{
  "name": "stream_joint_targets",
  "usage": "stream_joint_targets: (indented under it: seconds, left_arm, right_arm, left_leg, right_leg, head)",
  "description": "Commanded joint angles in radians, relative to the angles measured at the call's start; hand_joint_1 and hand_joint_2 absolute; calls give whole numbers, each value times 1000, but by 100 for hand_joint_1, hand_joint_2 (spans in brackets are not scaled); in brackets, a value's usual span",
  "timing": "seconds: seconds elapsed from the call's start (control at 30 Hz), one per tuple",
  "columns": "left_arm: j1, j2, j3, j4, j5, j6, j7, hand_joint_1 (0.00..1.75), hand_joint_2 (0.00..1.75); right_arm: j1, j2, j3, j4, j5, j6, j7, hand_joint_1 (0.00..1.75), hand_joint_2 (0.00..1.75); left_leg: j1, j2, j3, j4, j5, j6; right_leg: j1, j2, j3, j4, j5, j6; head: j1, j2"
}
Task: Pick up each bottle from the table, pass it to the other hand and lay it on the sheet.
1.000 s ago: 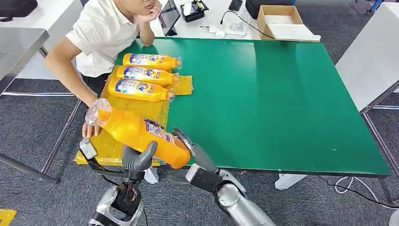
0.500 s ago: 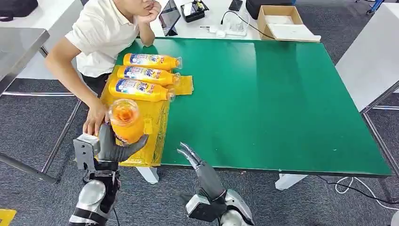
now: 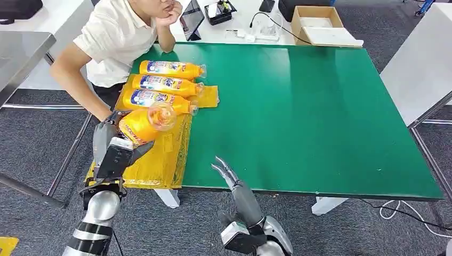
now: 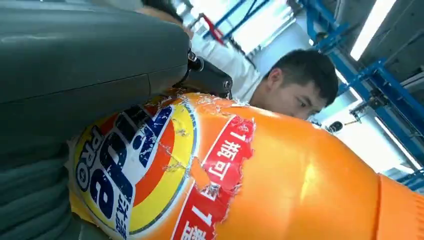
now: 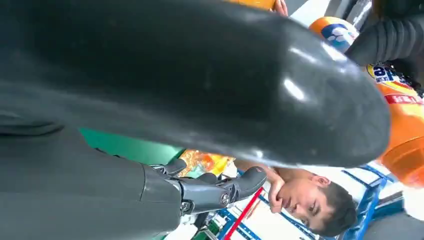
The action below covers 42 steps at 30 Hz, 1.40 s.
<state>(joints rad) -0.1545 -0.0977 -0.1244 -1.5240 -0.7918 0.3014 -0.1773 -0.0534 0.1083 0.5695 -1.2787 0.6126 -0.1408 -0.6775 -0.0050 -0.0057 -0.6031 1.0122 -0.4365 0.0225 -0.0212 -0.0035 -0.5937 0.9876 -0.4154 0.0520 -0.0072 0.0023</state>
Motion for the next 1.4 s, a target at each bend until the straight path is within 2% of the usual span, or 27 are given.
stream_joint_targets:
  seconds: [0.03, 0.1, 0.17, 0.3, 0.37, 0.57, 0.87, 1.03, 1.07, 1.1, 1.2, 1.33, 1.4]
  left_arm:
    - [-289, 54, -151, 419, -385, -205, 176, 175, 175]
    - [-470, 44, -154, 767, -367, -218, 186, 175, 175]
    - [-577, 33, -132, 985, -355, -215, 179, 175, 175]
    - [-654, 42, -86, 1175, -368, -222, 271, 175, 175]
    - [-647, 50, -48, 1199, -342, -251, 280, 175, 175]
    - [-647, 47, 45, 1220, -262, -279, 261, 175, 175]
    - [-656, 51, 65, 1231, -250, -300, 279, 175, 175]
    - [-651, 55, 92, 1239, -227, -320, 285, 175, 175]
    - [-648, 56, 94, 1240, -226, -323, 285, 45, 175]
    - [-641, 57, 96, 1243, -224, -325, 284, 0, 175]
    - [-625, 54, 156, 1242, -158, -371, 234, 0, 175]
    - [-608, 53, 252, 1235, 5, -583, 4, 0, 175]
    - [-606, 56, 265, 1231, 45, -648, -43, 0, 175]
  right_arm:
    - [-43, -1, -6, 14, -33, 78, -20, 0, 0]
    - [-100, -1, 61, 52, -75, 94, -21, 0, 0]
    - [-136, 5, 108, 82, -108, 96, -21, 0, 0]
    - [-174, 13, 169, 129, -155, 74, -21, 0, 0]
    - [-177, 13, 180, 134, -172, 75, -21, 0, 0]
    - [-188, 4, 206, 148, -204, 65, -21, 0, 0]
    - [-199, 10, 223, 168, -221, 68, -21, 0, 0]
    - [-204, 11, 233, 183, -237, 69, -21, 0, 0]
    - [-206, 13, 233, 190, -245, 72, -21, 0, 0]
    - [-207, 13, 233, 193, -246, 68, -21, 0, 0]
    - [-215, 9, 251, 200, -272, 58, -21, 0, 0]
    - [-227, -17, 308, 193, -329, 22, -21, 0, 0]
    - [-233, -25, 329, 189, -347, 8, -21, 0, 0]
  left_leg:
    - [1, -7, 2, 0, 1, -2]
    - [2, -8, 2, 0, 2, -2]
    - [1, -8, 2, -1, 4, -1]
    - [3, 0, 3, -1, 5, -3]
    - [2, 4, 5, -1, 4, -3]
    - [3, 3, 3, 1, 3, -2]
    - [1, 2, 0, -1, 5, -2]
    - [2, 3, 3, -1, 5, -3]
    - [1, 3, 2, -1, 5, -2]
    - [2, 4, 4, -1, 4, -3]
    - [2, 4, 4, -2, 5, -3]
    - [2, 4, 4, -1, 4, -3]
    - [1, 1, 3, -1, 5, -2]
  right_leg:
    - [2, -7, 4, 0, -1, -2]
    - [2, -8, 5, -1, 0, -3]
    - [1, -6, 4, 0, 1, -2]
    - [3, 1, 4, -1, 6, -5]
    - [3, 4, 4, -1, 5, -4]
    - [3, 3, 3, 0, 4, -3]
    - [1, 3, 1, 0, 5, -3]
    - [2, 3, 3, -1, 5, -3]
    - [1, 3, 2, 0, 5, -3]
    - [2, 4, 4, -1, 5, -3]
    - [2, 5, 4, -1, 5, -3]
    - [2, 4, 4, -1, 4, -3]
    - [1, 2, 3, 0, 5, -2]
  head:
    - [0, 0]
    - [0, 0]
    - [0, 0]
    - [0, 0]
    - [0, 0]
    - [0, 0]
    - [0, 0]
    - [0, 0]
    - [0, 0]
    - [0, 0]
    - [0, 0]
    - [0, 0]
    - [-1, 0]
